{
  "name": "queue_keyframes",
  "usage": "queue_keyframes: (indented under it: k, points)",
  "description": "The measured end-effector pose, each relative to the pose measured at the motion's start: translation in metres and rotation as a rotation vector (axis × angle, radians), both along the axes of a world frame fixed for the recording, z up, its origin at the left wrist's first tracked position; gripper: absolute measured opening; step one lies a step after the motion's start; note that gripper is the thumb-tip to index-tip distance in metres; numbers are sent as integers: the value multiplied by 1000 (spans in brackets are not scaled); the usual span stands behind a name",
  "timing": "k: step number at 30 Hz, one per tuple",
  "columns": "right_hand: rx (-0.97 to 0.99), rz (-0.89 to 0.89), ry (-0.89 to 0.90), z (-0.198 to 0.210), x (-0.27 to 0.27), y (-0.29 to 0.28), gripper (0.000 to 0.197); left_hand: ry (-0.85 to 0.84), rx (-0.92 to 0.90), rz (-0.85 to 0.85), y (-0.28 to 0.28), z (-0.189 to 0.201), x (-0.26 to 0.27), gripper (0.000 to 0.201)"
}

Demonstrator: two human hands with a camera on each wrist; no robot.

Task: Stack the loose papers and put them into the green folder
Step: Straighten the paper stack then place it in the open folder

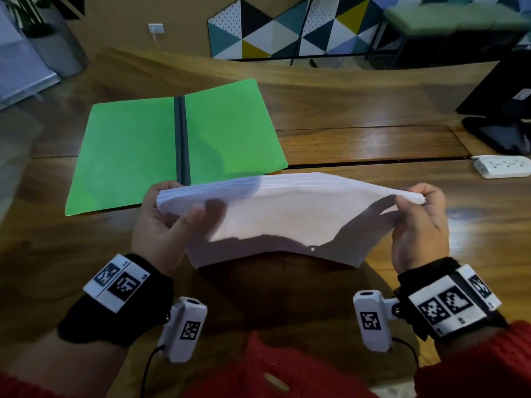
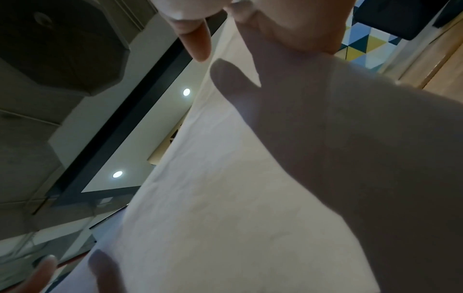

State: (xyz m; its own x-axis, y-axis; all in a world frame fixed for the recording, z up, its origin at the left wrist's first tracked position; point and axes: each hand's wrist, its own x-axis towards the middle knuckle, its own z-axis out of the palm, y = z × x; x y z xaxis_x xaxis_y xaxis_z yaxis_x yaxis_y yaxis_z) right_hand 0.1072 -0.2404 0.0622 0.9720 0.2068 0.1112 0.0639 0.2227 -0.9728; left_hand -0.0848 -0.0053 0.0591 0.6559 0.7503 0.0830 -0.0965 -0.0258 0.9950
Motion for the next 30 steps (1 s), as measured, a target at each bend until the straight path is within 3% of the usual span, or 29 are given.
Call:
queue_keyframes:
  k: [2, 5, 11, 13, 16, 17, 20, 22, 24, 26, 28, 30]
  points:
    - [-3, -44, 10, 0, 0, 4, 10, 3, -60, 99, 4, -4, 6, 62]
    - [-43, -144, 15, -2, 3, 6, 14, 24, -190, 259, 6, -4, 14, 29]
    - [-132, -233, 9, -7, 10, 10, 21, 16, -129, 175, 2, 5, 10, 26]
    - [-152, -238, 7, -4, 10, 11, 19, 38, -52, 71, 1, 4, 6, 38]
    - [-169, -216, -45, 1, 8, 11, 13, 98, 56, 67, -6, 2, 2, 28]
    - [-239, -223, -119, 4, 6, 9, 16, 118, 89, 83, -10, 4, 4, 28]
    - [-675, -269, -604, 17, -4, 4, 62, 95, 169, 45, -13, 8, 5, 24]
    - [-902, -123, -940, 29, -14, 8, 73, 44, 181, 12, -13, 13, 7, 18]
    - [-1044, 76, -1098, 38, -22, 18, 64, -11, 192, -17, -14, 17, 9, 18]
    - [-1136, 232, -1128, 44, -24, 26, 46, -40, 238, -45, -15, 25, 13, 25]
    - [-1141, 291, -1131, 48, -21, 29, 29, -43, 325, -80, -16, 34, 15, 18]
    - [-1077, 301, -1085, 50, -14, 27, 28, -43, 383, -106, -14, 44, 17, 15]
